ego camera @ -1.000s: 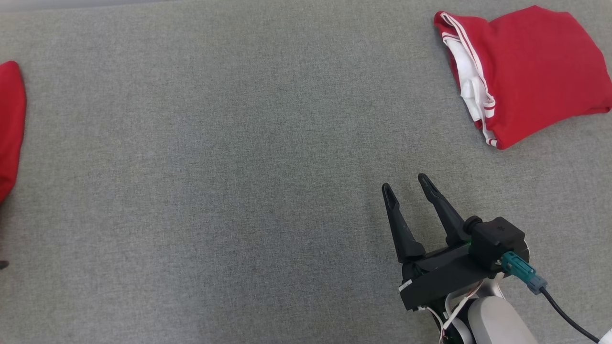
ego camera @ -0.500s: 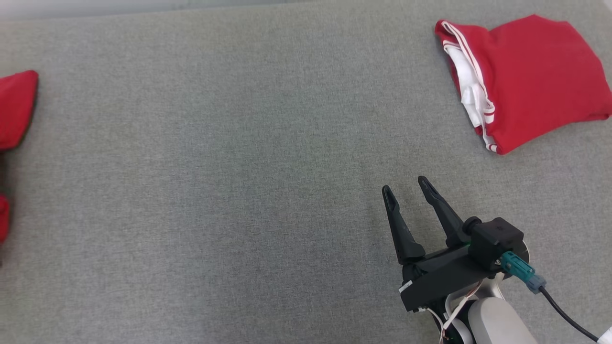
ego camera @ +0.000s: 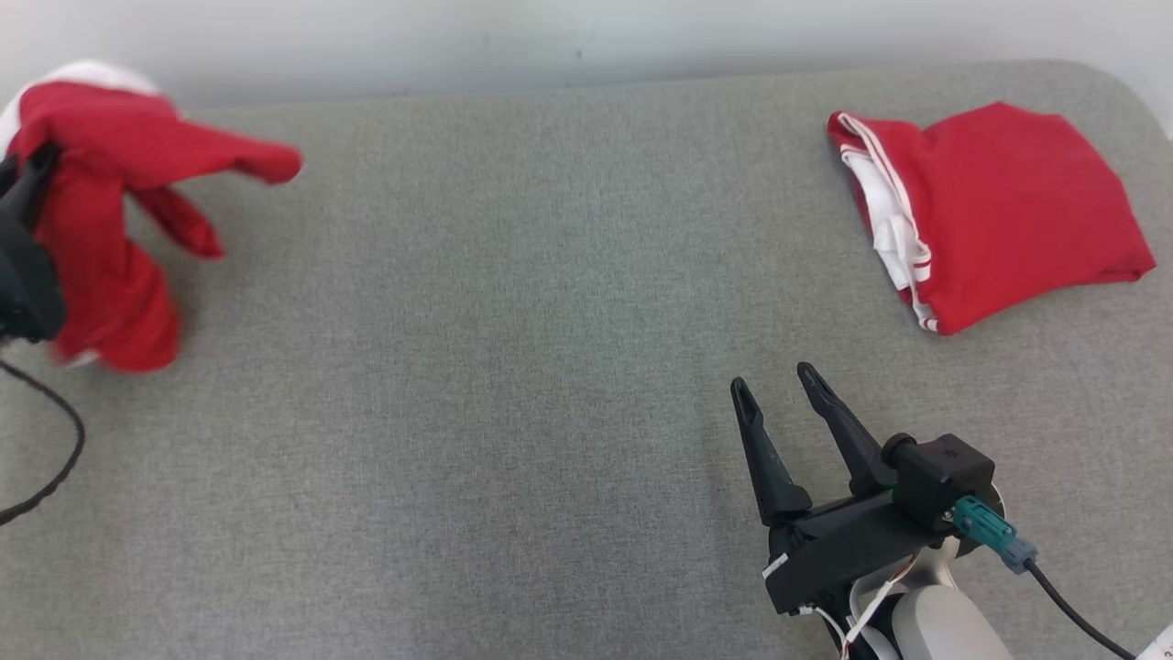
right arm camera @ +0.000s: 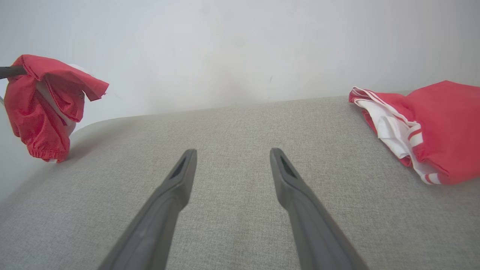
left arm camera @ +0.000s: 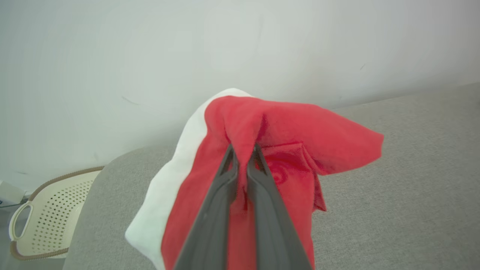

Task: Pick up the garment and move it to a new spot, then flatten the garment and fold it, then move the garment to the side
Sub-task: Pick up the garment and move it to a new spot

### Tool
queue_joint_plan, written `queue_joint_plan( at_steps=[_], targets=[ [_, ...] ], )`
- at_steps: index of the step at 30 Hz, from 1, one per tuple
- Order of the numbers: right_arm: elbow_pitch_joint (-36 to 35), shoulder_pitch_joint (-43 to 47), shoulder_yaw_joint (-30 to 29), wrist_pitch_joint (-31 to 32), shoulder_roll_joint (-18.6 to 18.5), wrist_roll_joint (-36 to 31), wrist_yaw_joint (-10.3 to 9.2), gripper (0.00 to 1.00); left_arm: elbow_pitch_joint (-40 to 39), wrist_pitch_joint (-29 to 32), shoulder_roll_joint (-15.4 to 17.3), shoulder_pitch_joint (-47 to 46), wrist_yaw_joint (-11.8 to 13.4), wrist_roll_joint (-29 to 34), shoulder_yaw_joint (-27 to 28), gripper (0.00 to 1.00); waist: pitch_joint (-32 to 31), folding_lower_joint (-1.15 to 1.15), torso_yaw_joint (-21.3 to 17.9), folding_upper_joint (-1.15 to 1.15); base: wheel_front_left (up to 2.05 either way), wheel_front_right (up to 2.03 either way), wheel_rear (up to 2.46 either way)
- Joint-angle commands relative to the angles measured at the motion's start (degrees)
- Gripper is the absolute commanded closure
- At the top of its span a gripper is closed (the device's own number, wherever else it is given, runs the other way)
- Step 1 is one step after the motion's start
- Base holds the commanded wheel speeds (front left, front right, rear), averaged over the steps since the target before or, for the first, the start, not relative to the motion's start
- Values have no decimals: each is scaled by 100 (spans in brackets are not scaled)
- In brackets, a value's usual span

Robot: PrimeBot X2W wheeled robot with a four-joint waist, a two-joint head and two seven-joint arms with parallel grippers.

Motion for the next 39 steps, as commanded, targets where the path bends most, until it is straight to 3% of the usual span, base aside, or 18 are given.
queue_joint_plan(
  at_steps=[1,9,18,26,32,39],
  targets=[
    [22,51,0,-33,0,36,-4,0,-154,-42,66,-36,8,-108,-93,100,-122,1,-9,0,0,0,0],
    [170,95,-11,-149,66,104,-4,0,-1346,2,163,27,8,-257,-524,100,-360,1,-255,0,0,0,0],
    [298,111,-53,-274,129,156,-4,0,-2657,203,15,431,60,-326,-840,100,-436,1,-683,0,0,0,0],
    [357,121,-129,-366,167,171,-4,0,-3705,255,-255,1018,384,-403,-1104,100,-376,1,-904,0,0,0,0],
    [398,80,-149,-427,183,170,-4,0,-3969,167,-439,1554,571,-307,-1424,100,-309,1,-929,0,0,0,0],
    [466,14,-148,-461,203,172,-4,0,-3684,-222,-797,2241,702,-312,-1761,100,-287,1,-894,0,0,0,0]
  ],
)
